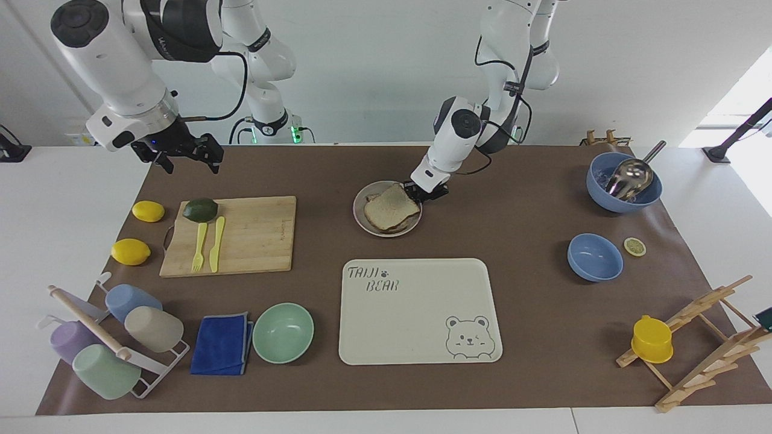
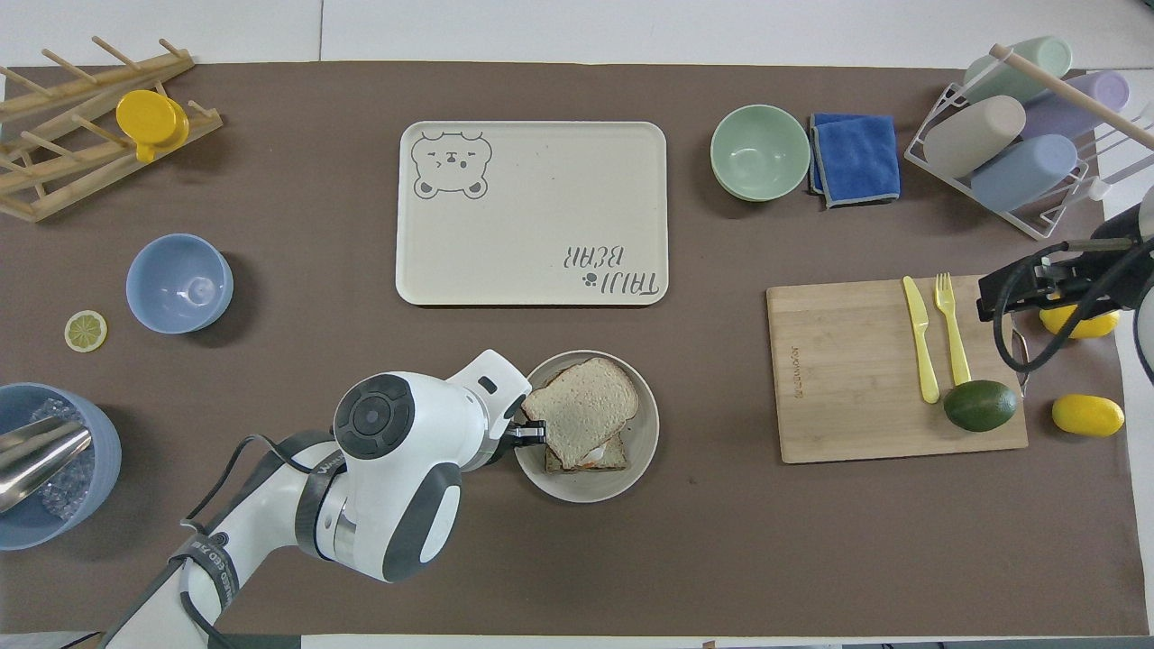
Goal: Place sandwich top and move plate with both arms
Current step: 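Grasp the plate rim with the left gripper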
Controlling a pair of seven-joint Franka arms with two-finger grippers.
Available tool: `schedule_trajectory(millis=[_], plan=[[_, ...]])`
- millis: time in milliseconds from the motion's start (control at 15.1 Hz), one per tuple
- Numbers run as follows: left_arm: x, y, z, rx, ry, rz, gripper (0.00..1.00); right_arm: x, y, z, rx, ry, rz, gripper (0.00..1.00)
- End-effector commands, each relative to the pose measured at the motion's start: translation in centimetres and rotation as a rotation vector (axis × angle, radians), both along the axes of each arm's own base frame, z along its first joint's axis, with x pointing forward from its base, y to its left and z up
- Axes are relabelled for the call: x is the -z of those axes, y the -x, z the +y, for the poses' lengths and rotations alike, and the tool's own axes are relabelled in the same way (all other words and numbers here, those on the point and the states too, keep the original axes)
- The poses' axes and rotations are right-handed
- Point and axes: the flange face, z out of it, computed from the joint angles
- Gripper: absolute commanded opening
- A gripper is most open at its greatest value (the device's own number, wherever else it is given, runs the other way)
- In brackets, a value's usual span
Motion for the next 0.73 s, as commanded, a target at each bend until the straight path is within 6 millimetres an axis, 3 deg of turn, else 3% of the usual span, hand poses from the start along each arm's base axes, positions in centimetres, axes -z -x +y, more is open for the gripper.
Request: schedule_trajectory(millis=[0,266,664], plan=[[0.9,0.2,0.3,0.018,0.000,0.013,0.00,-0.5,0.3,0.5,-0.032,0.005,-0.011,1.00],[0.9,0.1,0.4,0.017,0.000,0.014,0.00,-0.5,0.3,0.4,-0.031,0.005,-0.011,1.00],[0.4,-1.8,2.1,0.030,0.033,0.020,0.00,-0.6,0.2,0.7,-0.035,0.007,-0.012,1.00]])
